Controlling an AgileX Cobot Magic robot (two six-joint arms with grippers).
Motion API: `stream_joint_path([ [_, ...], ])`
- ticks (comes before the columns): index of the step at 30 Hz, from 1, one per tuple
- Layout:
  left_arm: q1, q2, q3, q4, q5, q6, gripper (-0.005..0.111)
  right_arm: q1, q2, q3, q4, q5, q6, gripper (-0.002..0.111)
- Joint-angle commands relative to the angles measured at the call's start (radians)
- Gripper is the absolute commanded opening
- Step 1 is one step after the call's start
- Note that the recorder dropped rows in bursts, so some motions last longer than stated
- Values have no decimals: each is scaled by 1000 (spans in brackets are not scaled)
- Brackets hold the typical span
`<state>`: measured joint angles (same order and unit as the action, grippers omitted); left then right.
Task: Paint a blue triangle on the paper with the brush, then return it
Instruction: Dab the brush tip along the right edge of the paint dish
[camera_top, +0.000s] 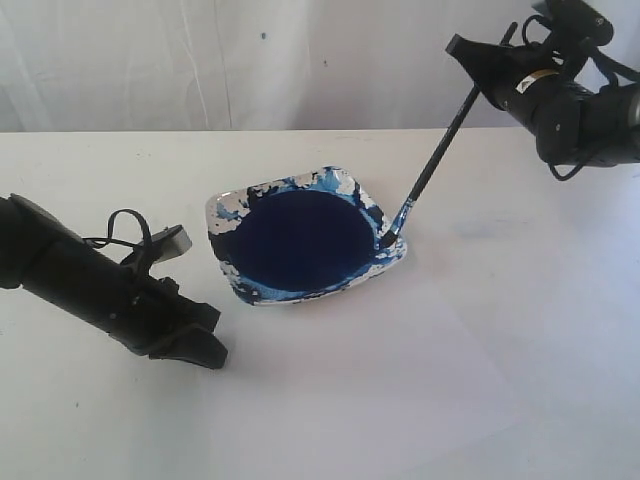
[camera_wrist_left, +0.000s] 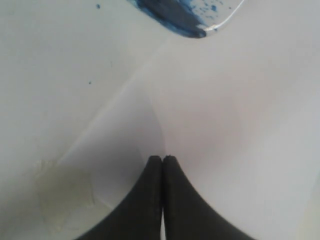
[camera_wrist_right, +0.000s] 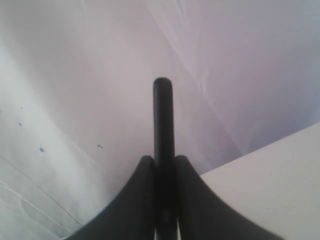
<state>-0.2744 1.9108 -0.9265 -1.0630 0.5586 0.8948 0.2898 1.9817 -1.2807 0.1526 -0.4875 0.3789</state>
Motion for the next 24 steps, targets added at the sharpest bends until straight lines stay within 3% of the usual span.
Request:
stream_joint_path([
  [1, -5, 6, 9, 40, -18, 2, 0, -11, -8, 1, -13, -9, -20, 0],
  [10, -5, 6, 9, 40, -18, 2, 0, -11, -72, 1, -14, 18, 40, 0],
  [24, -5, 6, 9, 40, -18, 2, 0, -11, -243, 1, -52, 272, 143, 0],
])
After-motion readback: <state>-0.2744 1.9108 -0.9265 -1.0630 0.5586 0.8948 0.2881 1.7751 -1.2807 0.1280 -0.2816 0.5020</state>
